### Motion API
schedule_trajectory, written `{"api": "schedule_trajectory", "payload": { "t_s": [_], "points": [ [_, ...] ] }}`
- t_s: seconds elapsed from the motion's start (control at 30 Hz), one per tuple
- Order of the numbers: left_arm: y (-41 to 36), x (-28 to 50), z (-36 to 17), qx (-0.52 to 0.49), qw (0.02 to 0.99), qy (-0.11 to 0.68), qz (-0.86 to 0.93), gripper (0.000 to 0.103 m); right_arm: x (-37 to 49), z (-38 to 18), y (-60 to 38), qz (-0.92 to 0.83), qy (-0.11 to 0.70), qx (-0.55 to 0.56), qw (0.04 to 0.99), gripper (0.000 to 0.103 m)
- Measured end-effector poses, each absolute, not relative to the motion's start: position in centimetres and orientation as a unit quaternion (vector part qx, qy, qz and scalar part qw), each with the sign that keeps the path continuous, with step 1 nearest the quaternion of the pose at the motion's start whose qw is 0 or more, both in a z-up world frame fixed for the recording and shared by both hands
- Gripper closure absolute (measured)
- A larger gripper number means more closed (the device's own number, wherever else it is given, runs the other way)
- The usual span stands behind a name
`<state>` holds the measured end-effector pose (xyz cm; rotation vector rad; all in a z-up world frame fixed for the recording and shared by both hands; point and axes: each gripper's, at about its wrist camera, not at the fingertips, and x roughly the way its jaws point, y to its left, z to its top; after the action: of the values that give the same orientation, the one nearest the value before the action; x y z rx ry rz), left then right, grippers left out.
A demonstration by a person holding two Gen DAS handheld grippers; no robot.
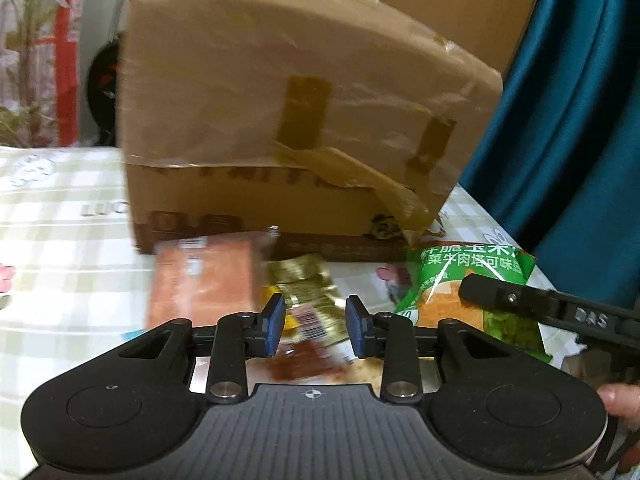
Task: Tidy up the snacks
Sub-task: 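Grasp the green chip bag with the right gripper while the left gripper approaches the yellow packet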
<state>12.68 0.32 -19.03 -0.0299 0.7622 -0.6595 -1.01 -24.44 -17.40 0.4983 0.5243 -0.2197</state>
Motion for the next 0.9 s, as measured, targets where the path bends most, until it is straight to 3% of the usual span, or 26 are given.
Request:
{"api": "schedule_trajectory", "payload": {
  "t_s": [0.47,0.77,0.9],
  "points": [
    [2.3,17.3,-22.0,-0.027,0.890,0.388,-0.236,0.068,-2.3,-17.6,-25.4,-0.096,0.231,0.260,0.933,0.044],
    [1.1,16.2,-21.7,0.029,0.890,0.364,-0.274,0.064,-2.4,-17.6,-25.1,-0.094,0.228,0.258,0.934,0.044],
    [0.1,16.8,-22.5,0.037,0.876,0.376,-0.298,0.049,-2.5,-17.7,-24.9,-0.094,0.231,0.258,0.933,0.044]
  ]
}}
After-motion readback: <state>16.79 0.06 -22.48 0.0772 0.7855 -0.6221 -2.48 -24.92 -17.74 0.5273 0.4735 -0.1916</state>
